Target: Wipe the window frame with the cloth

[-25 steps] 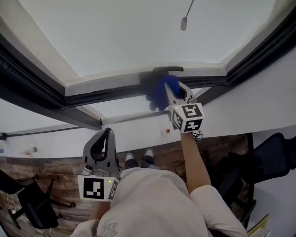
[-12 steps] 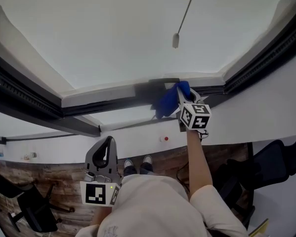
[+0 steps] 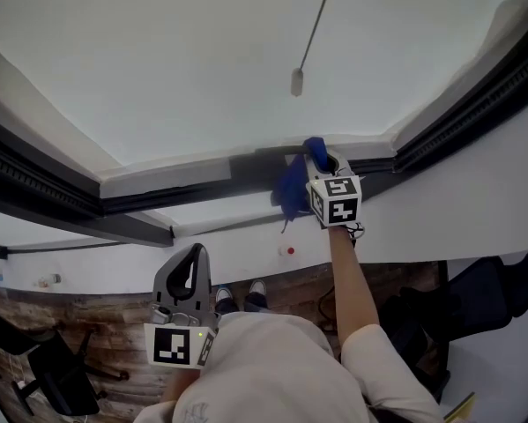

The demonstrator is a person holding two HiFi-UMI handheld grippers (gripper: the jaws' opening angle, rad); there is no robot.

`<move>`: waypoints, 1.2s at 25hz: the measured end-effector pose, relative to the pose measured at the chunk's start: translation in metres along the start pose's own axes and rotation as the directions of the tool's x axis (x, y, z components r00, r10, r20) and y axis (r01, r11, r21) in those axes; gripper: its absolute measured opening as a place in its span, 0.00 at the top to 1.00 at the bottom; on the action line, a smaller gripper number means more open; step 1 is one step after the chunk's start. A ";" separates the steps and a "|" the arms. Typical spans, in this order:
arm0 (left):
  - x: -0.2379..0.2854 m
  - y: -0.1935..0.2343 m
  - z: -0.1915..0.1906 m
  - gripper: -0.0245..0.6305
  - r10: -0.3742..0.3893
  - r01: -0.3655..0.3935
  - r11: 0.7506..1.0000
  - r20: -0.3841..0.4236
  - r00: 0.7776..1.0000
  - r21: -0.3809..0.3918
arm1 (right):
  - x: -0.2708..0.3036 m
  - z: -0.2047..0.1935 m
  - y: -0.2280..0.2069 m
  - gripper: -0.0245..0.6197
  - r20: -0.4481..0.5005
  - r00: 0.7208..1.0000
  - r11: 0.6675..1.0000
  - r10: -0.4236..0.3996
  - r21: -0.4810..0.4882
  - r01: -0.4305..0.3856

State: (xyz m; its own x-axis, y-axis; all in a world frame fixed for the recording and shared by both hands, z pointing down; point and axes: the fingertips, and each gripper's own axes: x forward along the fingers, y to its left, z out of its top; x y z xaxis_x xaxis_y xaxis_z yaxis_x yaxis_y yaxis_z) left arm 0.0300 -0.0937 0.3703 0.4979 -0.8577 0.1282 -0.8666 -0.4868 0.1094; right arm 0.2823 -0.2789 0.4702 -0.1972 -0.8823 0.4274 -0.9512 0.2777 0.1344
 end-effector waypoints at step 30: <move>0.021 -0.036 0.000 0.95 0.014 -0.014 1.000 0.009 1.000 -0.004 | -0.009 -0.013 -0.049 0.87 0.026 0.997 0.994 0.078 -0.083 -0.076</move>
State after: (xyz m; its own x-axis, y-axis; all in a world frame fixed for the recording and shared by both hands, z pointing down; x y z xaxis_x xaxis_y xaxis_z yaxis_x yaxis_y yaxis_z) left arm 0.0719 -0.0943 0.3690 0.4858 -0.8657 0.1204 -0.8732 -0.4745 0.1114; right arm 0.3340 -0.2798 0.4710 -0.2770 -0.8676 0.4129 -0.9104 0.3744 0.1759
